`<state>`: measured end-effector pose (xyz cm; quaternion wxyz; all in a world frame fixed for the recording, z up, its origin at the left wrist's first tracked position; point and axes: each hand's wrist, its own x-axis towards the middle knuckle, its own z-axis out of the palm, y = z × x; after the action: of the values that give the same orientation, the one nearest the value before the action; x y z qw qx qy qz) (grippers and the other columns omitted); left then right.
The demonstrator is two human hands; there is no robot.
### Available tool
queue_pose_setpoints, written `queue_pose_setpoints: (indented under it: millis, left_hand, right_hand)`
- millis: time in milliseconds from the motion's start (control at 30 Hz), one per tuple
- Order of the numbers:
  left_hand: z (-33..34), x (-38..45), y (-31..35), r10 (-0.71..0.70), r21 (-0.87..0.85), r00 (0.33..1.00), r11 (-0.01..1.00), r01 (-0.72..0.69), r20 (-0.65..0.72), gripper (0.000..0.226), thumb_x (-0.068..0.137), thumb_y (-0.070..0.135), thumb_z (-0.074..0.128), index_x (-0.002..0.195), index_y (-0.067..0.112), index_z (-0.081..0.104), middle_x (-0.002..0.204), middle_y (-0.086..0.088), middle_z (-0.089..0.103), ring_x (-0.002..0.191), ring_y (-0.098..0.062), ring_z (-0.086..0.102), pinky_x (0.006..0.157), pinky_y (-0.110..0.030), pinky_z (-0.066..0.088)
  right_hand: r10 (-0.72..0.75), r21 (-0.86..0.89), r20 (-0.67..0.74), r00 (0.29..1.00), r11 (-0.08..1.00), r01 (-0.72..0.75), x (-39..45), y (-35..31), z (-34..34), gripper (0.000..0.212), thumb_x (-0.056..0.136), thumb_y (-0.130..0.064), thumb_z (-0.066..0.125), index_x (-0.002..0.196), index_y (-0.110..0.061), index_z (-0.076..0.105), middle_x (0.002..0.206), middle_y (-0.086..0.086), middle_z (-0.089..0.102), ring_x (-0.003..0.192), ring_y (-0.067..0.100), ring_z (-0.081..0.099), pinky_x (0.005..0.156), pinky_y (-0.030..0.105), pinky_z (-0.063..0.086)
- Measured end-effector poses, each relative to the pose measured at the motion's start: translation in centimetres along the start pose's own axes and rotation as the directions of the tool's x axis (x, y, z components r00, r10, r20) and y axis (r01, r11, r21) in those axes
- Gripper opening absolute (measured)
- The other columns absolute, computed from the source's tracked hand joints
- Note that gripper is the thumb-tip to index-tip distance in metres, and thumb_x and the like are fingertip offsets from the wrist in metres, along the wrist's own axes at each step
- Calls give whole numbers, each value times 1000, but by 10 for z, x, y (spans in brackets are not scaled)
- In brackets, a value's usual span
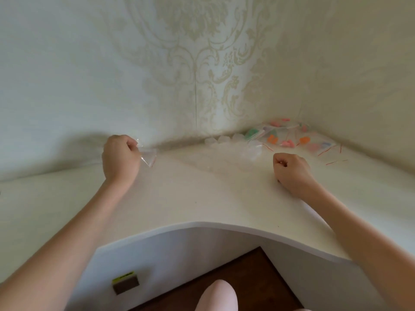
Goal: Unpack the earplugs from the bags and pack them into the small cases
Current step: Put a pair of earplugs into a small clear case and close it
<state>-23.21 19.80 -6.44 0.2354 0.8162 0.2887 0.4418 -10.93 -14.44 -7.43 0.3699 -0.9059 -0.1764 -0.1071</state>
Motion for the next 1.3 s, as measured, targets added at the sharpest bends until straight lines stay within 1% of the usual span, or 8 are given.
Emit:
queue_pose_setpoints:
  millis: [167, 300, 500, 667, 800, 900, 1133, 1300]
  left_hand:
    - [-24, -4, -24, -117, 301, 991, 949, 93, 60, 19, 87, 9, 52, 95, 0, 67, 115, -23, 45, 100, -44, 49, 79, -46, 45]
    - [-34, -6, -29, -63, 387, 998, 920, 58, 1, 22, 80, 3, 61, 100, 8, 66, 122, -18, 44, 108, -42, 43, 86, -44, 39]
    - [-18, -15, 0, 275, 231, 961, 938, -260, -35, 18, 70, -1, 61, 80, 13, 66, 106, -13, 56, 101, -39, 50, 81, -42, 39]
    - [17, -39, 61, 669, -152, 714, 742, -653, 206, 23, 76, 20, 50, 85, 12, 69, 93, -7, 64, 90, -30, 59, 82, -32, 42]
    - [61, -64, 95, 724, -252, 492, 653, -714, 483, 37, 85, 27, 63, 119, 15, 65, 124, -3, 59, 122, -22, 47, 103, -35, 36]
    - [85, -73, 104, 689, -252, 413, 649, -718, 596, 46, 93, 21, 52, 138, 16, 48, 136, -3, 51, 129, -21, 36, 107, -33, 30]
    - [93, -75, 102, 671, -377, 547, 738, -560, 501, 36, 90, 10, 56, 126, 14, 61, 124, -5, 59, 122, -22, 45, 101, -21, 31]
    - [93, -75, 104, 665, -353, 563, 742, -570, 491, 34, 89, 19, 61, 122, 13, 64, 123, -2, 59, 122, -19, 41, 101, -20, 29]
  right_hand:
    - [-51, -55, -30, 998, 997, 49, 7, -16, 16, 19, 72, 4, 34, 60, -11, 36, 57, 4, 30, 59, 19, 21, 52, 31, 16]
    - [-35, -11, -64, 997, 999, 34, 14, -24, 28, 15, 71, 3, 38, 59, -4, 44, 58, 13, 43, 58, 26, 34, 53, 30, 24]
    - [-62, 118, -141, 988, 990, 79, 10, -27, 32, 20, 73, 1, 45, 59, -5, 58, 64, 10, 63, 62, 27, 53, 53, 26, 35]
    - [-61, 243, -177, 982, 964, 104, 7, -29, 29, 37, 77, 8, 42, 64, -15, 68, 65, 2, 61, 56, 11, 48, 48, 14, 31]
    - [-30, 243, -158, 987, 968, 68, 4, -28, 25, 33, 77, 9, 37, 66, -7, 63, 61, 2, 52, 52, 15, 40, 45, 17, 27]
    - [16, 295, -212, 977, 954, 48, 4, -28, 22, 25, 82, 8, 34, 73, -5, 53, 61, -2, 42, 53, 11, 35, 44, 16, 27]
    - [119, 358, -92, 989, 930, -79, 13, -25, 23, 20, 91, -16, 42, 74, -5, 46, 68, 0, 40, 62, 15, 32, 52, 29, 25]
    - [-41, 70, -57, 998, 997, 45, 14, -24, 23, 47, 102, -32, 38, 59, -13, 37, 57, -2, 38, 55, 17, 33, 53, 29, 27]
